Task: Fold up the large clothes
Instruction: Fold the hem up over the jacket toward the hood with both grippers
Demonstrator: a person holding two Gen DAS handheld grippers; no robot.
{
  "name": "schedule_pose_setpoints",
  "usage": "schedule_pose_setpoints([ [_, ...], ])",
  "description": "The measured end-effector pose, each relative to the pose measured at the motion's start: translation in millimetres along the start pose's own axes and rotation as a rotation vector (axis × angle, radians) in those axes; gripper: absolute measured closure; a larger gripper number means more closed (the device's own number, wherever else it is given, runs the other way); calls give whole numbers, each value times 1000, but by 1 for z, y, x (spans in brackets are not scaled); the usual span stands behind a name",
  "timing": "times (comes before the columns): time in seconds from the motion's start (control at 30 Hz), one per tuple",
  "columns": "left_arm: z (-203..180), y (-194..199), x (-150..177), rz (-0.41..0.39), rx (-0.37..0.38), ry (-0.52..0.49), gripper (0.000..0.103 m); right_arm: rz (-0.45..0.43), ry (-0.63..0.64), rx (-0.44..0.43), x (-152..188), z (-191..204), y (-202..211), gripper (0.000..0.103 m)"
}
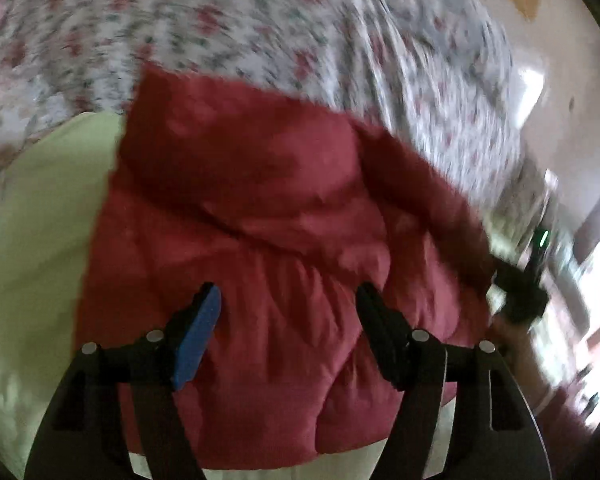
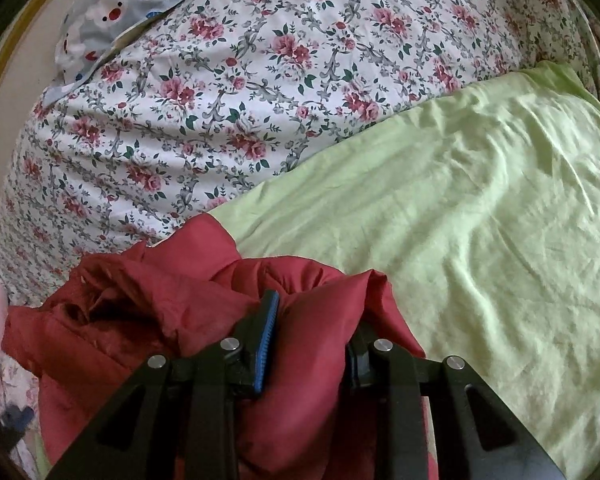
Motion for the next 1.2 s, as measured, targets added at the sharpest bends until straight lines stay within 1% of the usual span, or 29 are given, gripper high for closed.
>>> schedule_pose_setpoints([
  [0.03, -5, -9, 4, -1, -34, -29, 34, 1, 0, -1, -1, 0, 0, 76],
  [0.1, -7, -18, 6, -13, -70, -51, 34, 2, -5, -6, -2, -2, -1, 76],
  [0.2, -3, -32, 5, -22, -106, -62, 34, -5, -14, -15, -1, -3, 0, 76],
  [0.3, 1, -42, 3, -23, -138, -68, 33, -9, -20, -33, -2, -1, 6, 71],
  [0.4, 0, -50, 5, -27, -173, -79, 32, -17, -31, -57, -5, 2, 22, 61],
  [0.47, 2, -53, 3, -31, -182, -68, 32, -41, -29, -82, -7, 7, 41, 47],
  [0.5, 3, -54, 3, -31, -184, -63, 32, -73, -21, -92, -6, 11, 54, 42],
  [0.57, 4, -58, 1, -28, -193, -53, 32, -136, 39, -107, -3, 25, 81, 30],
  [0.6, 5, -59, 0, -27, -199, -51, 32, -147, 78, -115, -1, 33, 88, 28],
  [0.63, 5, -61, 0, -26, -206, -52, 32, -142, 121, -125, 1, 42, 91, 24],
  [0.67, 4, -63, -1, -24, -215, -54, 32, -101, 194, -140, 6, 57, 88, 23],
  [0.73, 2, -67, -4, -19, -228, -57, 32, -28, 278, -151, 13, 74, 76, 23],
  [0.77, 2, -68, -5, -14, -230, -56, 32, 15, 319, -148, 17, 81, 66, 23],
  [0.83, 2, -65, -8, -3, -223, -55, 32, 88, 372, -108, 23, 87, 43, 24],
  [0.9, 4, -57, -10, -14, -201, -51, 34, 149, 365, -55, 26, 79, 16, 24],
  [0.93, 7, -53, -11, -23, -200, -51, 34, 153, 352, -54, 26, 73, 9, 24],
  [0.97, 11, -52, -13, -28, -215, -48, 35, 147, 335, -52, 24, 68, 3, 24],
  [1.03, 24, -58, -20, -16, -226, -20, 35, 148, 310, -33, 19, 61, -7, 24],
  [1.1, 32, -67, -26, 2, -225, 6, 35, 168, 271, -48, 14, 55, -16, 24],
  [1.2, 36, -83, -33, 13, -255, 21, 34, 184, 264, -44, 11, 54, -27, 22],
])
Point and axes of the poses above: each gripper's, at about its wrist camera, not at the fingertips, and y roughly against the way its jaws point, z to its left, x to its underside, the point moved 1 cm from there along -y, roughly the way its jaws point, and after that the axes turned 10 degrees about y, right-handed, at the moved point
